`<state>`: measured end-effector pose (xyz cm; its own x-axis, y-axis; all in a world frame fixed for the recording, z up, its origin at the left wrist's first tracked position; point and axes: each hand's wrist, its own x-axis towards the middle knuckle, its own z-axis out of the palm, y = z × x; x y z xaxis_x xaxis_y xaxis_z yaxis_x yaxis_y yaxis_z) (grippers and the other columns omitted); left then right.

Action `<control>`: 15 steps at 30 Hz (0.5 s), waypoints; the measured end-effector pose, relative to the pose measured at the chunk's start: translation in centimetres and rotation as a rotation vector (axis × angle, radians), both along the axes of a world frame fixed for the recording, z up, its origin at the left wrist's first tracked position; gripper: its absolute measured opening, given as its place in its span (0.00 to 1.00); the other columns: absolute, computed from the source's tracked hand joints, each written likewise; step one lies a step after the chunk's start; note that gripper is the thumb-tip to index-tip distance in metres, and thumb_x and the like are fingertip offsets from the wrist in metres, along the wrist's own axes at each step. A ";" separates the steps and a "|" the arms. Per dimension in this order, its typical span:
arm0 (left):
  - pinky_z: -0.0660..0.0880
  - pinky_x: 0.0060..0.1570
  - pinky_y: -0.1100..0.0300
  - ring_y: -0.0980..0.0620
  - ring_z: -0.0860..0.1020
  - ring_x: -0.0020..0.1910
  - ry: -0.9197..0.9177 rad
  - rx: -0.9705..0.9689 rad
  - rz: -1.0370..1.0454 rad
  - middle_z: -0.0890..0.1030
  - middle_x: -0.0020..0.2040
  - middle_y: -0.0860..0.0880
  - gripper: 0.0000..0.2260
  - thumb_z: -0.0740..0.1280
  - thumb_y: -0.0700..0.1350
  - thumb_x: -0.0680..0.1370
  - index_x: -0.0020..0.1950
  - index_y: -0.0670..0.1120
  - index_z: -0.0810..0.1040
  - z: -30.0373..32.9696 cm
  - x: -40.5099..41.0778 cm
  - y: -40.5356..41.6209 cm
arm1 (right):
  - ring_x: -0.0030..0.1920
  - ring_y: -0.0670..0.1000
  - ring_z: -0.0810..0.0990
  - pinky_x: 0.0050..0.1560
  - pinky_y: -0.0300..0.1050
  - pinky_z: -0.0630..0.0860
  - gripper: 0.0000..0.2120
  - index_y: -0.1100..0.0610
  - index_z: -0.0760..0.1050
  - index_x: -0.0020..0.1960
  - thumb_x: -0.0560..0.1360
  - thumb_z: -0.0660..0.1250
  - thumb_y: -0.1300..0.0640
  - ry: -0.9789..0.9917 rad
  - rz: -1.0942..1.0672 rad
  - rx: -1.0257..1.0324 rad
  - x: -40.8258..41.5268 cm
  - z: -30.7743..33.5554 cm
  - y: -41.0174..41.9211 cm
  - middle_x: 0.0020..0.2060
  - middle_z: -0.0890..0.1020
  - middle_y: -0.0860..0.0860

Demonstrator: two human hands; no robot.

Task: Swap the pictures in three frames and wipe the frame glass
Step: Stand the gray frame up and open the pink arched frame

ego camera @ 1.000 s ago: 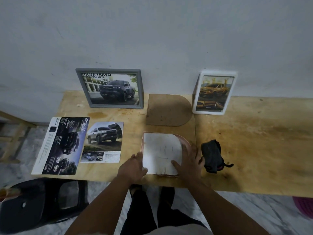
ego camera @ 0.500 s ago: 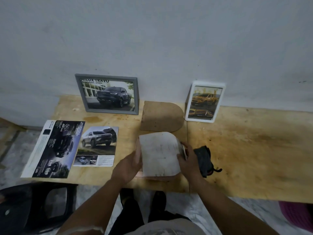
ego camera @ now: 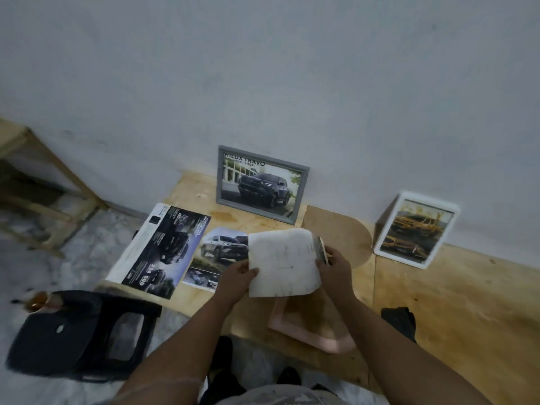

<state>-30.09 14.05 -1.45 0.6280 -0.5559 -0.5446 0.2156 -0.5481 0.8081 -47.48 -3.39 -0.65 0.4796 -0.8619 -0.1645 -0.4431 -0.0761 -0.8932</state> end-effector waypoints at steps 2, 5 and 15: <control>0.81 0.59 0.42 0.42 0.81 0.58 0.012 -0.020 0.045 0.82 0.58 0.47 0.11 0.69 0.44 0.82 0.65 0.49 0.78 0.9 2.1 1.7 | 0.43 0.42 0.85 0.41 0.37 0.82 0.02 0.51 0.81 0.51 0.80 0.70 0.55 -0.006 0.092 -0.022 3.3 0.6 0.8 0.42 0.85 0.41; 0.82 0.56 0.43 0.42 0.82 0.55 -0.011 -0.009 0.128 0.83 0.56 0.47 0.09 0.69 0.44 0.82 0.62 0.48 0.79 1.2 5.8 4.5 | 0.40 0.43 0.82 0.39 0.33 0.77 0.05 0.53 0.82 0.50 0.82 0.67 0.55 0.049 0.172 -0.060 8.7 0.9 1.8 0.41 0.83 0.42; 0.82 0.51 0.50 0.47 0.84 0.46 0.015 0.102 0.377 0.84 0.54 0.44 0.10 0.71 0.44 0.81 0.62 0.45 0.82 -1.3 17.5 13.4 | 0.56 0.51 0.81 0.59 0.50 0.77 0.13 0.52 0.81 0.62 0.78 0.68 0.54 0.179 0.387 -0.049 26.9 -1.7 5.9 0.56 0.83 0.47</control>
